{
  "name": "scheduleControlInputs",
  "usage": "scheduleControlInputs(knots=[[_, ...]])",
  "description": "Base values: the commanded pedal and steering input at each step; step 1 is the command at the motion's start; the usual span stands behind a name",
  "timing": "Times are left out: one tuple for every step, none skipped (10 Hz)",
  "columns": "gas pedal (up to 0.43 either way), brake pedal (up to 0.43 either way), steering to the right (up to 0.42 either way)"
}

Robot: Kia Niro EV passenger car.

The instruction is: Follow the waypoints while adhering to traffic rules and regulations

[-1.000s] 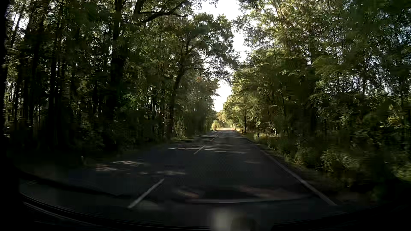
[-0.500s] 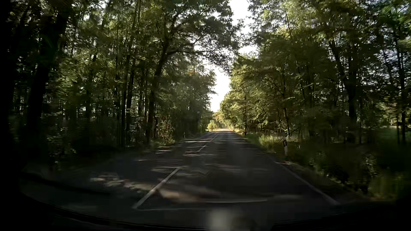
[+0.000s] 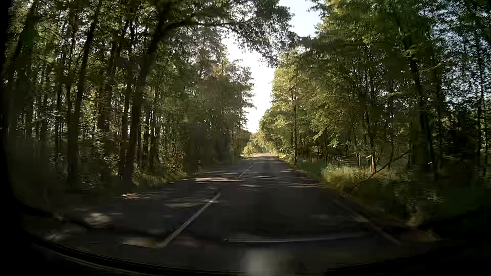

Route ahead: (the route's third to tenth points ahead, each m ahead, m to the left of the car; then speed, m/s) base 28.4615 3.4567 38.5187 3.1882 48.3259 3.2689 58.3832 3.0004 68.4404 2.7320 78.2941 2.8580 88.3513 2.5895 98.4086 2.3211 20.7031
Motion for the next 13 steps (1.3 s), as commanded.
scheduleControlInputs(knots=[[0.287, 0.006, 0.005], [0.299, 0.006, 0.004], [0.299, 0.006, 0.003], [0.299, 0.006, 0.001], [0.299, 0.006, 0.001], [0.299, 0.0, 0.001], [0.311, 0.006, 0.001], [0.311, 0.006, 0.001], [0.311, 0.006, 0.001], [0.311, 0.006, 0.001], [0.311, 0.006, 0.001], [0.311, 0.006, 0.001], [0.311, 0.006, 0.001]])
